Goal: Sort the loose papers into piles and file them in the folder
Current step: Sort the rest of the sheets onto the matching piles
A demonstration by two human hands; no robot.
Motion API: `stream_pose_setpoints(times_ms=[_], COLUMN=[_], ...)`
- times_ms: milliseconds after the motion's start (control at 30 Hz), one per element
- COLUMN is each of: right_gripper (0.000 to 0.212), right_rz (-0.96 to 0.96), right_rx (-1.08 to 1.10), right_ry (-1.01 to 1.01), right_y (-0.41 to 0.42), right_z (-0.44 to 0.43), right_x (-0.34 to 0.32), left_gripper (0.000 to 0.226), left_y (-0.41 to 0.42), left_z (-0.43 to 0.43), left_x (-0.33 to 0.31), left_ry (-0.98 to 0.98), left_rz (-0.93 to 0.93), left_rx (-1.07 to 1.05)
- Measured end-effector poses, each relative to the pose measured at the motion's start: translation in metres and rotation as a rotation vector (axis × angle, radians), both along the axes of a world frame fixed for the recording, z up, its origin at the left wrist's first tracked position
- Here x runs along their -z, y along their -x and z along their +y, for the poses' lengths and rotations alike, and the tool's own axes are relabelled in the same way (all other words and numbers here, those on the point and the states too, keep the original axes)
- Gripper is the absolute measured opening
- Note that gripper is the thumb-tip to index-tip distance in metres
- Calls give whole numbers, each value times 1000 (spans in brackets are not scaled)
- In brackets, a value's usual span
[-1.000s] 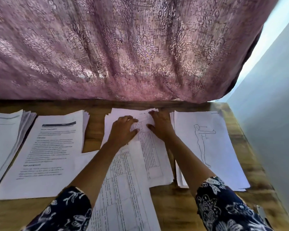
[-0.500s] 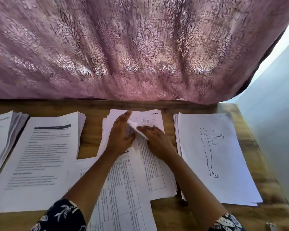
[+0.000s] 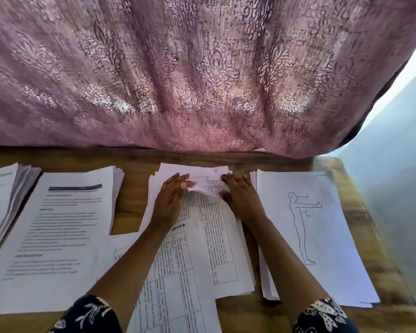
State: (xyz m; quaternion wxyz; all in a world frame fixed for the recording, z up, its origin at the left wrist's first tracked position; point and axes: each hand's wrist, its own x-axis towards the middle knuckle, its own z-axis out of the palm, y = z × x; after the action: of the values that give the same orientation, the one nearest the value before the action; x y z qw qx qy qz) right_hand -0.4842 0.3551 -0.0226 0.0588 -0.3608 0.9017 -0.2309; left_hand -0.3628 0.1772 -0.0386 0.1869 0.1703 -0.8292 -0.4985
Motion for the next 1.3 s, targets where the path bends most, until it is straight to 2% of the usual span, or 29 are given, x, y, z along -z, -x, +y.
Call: stream_pose_setpoints(times_ms=[67,133,200,300,367,433,500,567,633,700,833,933,1033,1167,1300], right_gripper=[49,54,60,62,61,54,42,39,55,64,50,49,51,59,55], right_rz=[-14,-121,-180,-101,-125,-256,-355,-250,-120,-98,-55,-3,-36,-315,-371], right_rx=[55,160,101,-152,-244,-248,-154,-39,-8,-21,-9,-77,8,307,283], right_ry=[79,230,307,130,75,121,200,140,-47,-129,-99,-105,7,241,327], right_y=[-4,-11,-21,-34,-36,-32,-22,-4,10,14,5,-6,-25,-43,-44], right_z=[-3,-5,-3,3,6,7,4,-2,-7,-10,-9,-6,-2,2,3], right_x=[-4,-10,-13,-11,-10,-12,-15,-13,-8,-3,-7,-18,-18,-16,-20], left_gripper=[54,56,64,66,60,56,62,64,64,64,62,54,48,70,84], left_y=[1,0,-2,-1,0,-1,-1,0,0,0,1,1,1,0,-1], left_z=[1,1,2,2,2,2,3,4,4,3,2,2,0,1,3], left_x=[0,0,-2,-5,-6,-5,-6,-6,-2,1,-3,1,5,1,-5], left_ry=[15,-5,-60,-116,-121,-61,-19,-13,-15,-21,-50,-76,-118,-126,-211], left_rz=[-32,-37,19,103,114,130,131,124,118,119,135,150,177,197,180], left_rx=[-8,-8,15,50,49,43,20,-1,-11,-17,-23,-22,-33,-4,2])
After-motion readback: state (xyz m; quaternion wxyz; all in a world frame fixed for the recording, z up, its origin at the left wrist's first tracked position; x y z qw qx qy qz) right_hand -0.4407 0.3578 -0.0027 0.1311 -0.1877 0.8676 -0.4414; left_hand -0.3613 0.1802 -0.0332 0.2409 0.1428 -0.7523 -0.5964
